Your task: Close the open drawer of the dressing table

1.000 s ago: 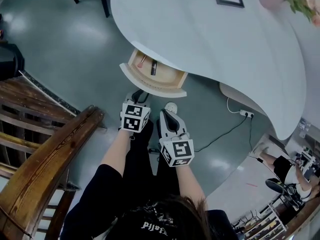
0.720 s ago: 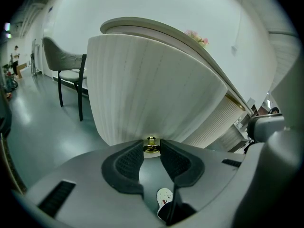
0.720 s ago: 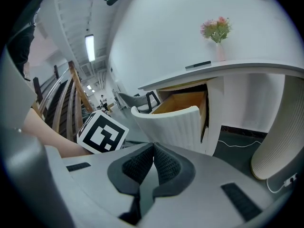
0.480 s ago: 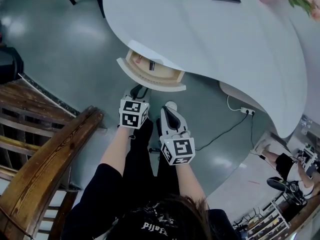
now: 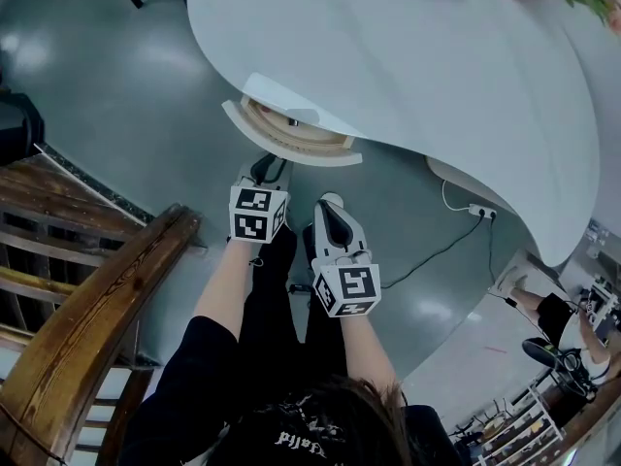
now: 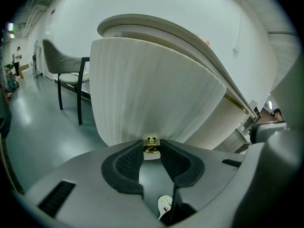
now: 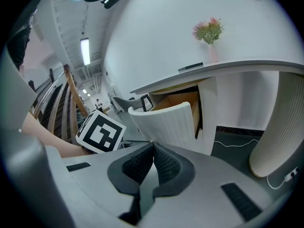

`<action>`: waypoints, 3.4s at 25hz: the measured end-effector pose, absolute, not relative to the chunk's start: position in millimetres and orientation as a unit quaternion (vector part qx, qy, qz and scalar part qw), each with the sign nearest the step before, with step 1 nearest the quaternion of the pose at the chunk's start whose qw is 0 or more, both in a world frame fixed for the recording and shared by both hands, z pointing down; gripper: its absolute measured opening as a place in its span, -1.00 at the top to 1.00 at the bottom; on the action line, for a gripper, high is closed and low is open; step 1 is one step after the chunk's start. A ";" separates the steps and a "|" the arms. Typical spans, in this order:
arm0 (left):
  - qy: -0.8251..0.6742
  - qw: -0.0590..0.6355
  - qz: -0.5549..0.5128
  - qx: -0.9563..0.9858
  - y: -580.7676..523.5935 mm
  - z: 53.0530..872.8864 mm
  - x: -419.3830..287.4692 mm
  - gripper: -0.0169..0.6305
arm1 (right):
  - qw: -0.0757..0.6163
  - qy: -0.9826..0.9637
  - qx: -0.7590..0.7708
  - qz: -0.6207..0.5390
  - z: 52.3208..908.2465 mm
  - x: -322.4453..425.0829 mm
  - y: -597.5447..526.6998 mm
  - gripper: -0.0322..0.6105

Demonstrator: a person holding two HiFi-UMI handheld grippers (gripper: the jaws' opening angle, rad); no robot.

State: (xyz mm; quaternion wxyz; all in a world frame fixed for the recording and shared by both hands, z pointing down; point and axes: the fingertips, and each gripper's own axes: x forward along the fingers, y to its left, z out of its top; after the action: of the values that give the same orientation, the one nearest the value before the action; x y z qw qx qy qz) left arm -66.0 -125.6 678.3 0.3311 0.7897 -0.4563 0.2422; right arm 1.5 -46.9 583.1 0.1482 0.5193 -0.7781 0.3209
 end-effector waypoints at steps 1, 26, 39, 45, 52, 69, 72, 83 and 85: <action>-0.457 0.330 0.242 0.790 -126.0 678.2 -66.1 0.57 | 0.147 -0.777 0.521 0.321 583.7 2.8 -47.6 0.82; -0.460 0.314 0.235 0.797 -154.7 677.8 -55.0 0.57 | 0.134 -0.763 0.540 0.330 601.5 19.9 -67.2 0.82; -0.451 0.300 0.229 0.809 -170.9 677.3 -47.2 0.57 | 0.123 -0.756 0.548 0.336 608.8 26.5 -78.6 0.82; -0.452 0.291 0.225 0.812 -181.5 676.8 -42.0 0.57 | 0.124 -0.757 0.547 0.334 612.9 28.7 -82.8 0.82; -0.453 0.275 0.223 0.818 -187.1 675.1 -38.8 0.57 | 0.121 -0.758 0.551 0.328 614.3 32.8 -92.2 0.82; -0.454 0.241 0.217 0.830 -215.9 672.7 -29.9 0.57 | 0.117 -0.757 0.558 0.320 618.4 39.6 -101.3 0.82; -0.456 0.237 0.214 0.831 -218.9 672.6 -28.5 0.57 | 0.119 -0.757 0.559 0.317 620.1 42.4 -100.8 0.82; -0.458 0.216 0.210 0.836 -226.3 674.1 -22.2 0.57 | 0.113 -0.760 0.562 0.307 621.4 50.4 -113.0 0.82; -0.457 0.215 0.211 0.837 -228.7 673.4 -21.4 0.57 | 0.111 -0.761 0.562 0.303 618.9 50.6 -117.9 0.82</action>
State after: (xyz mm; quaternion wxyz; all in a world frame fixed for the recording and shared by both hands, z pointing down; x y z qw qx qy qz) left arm -21.4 -228.7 673.4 0.2152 0.8368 -0.4570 0.2113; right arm 50.6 -117.9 618.9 0.1107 0.5624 -0.7615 0.3028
